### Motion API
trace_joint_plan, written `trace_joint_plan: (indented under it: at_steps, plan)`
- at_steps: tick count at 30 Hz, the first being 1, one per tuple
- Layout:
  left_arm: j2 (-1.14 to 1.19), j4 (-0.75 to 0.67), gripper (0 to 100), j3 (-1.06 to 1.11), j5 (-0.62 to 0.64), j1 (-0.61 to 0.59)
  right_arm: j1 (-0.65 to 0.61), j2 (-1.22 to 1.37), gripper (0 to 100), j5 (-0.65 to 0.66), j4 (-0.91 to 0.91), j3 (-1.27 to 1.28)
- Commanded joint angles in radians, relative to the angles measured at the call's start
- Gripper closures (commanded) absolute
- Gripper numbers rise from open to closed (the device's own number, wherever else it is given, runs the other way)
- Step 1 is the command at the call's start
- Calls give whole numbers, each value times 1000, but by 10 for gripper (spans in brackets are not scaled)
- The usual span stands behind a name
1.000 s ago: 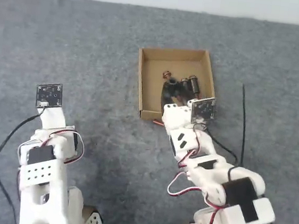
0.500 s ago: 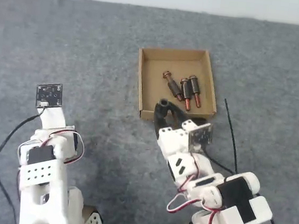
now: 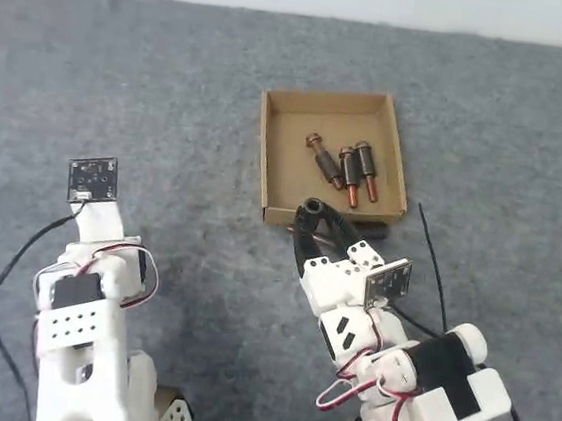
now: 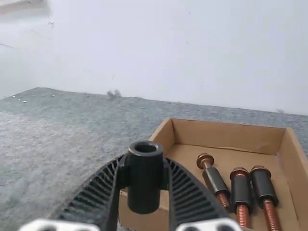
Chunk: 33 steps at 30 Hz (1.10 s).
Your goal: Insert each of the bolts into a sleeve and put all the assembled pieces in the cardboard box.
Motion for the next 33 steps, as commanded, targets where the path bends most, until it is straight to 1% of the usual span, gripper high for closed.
trace_joint_plan:
  at_steps: [1, 4, 8, 12, 17, 20, 22, 23, 27, 29, 31, 33]
  plan:
    - [-32, -54, 964, -7, 6, 6, -2, -1, 992, -5, -24, 20]
    - [-32, -114, 964, 2, 9, 23, -5, 31, 992, -5, -33, 20]
    - [-35, -262, 964, 35, 9, 84, -41, 51, 992, -5, -36, 20]
    - [-35, -373, 964, 38, 9, 133, -45, 53, 992, -5, -35, 20]
    - [-37, -477, 964, 33, 9, 196, -45, 59, 992, -5, -33, 17]
    - [-37, -493, 964, -2, 9, 227, -45, 59, 992, -5, -33, 17]
    - [-37, -493, 984, -41, 14, 247, -45, 59, 992, -5, -33, 17]
    - [-37, -493, 991, -65, 34, 258, -45, 59, 992, -5, -33, 17]
    - [-37, -496, 989, -160, 190, 315, -47, 59, 992, -5, -33, 17]
    - [-37, -496, 989, -209, 245, 350, -47, 59, 992, -5, -30, 17]
    - [-37, -496, 989, -252, 270, 387, -47, 59, 992, -5, -28, 17]
    - [-37, -496, 989, -286, 269, 430, -47, 59, 992, -5, -28, 17]
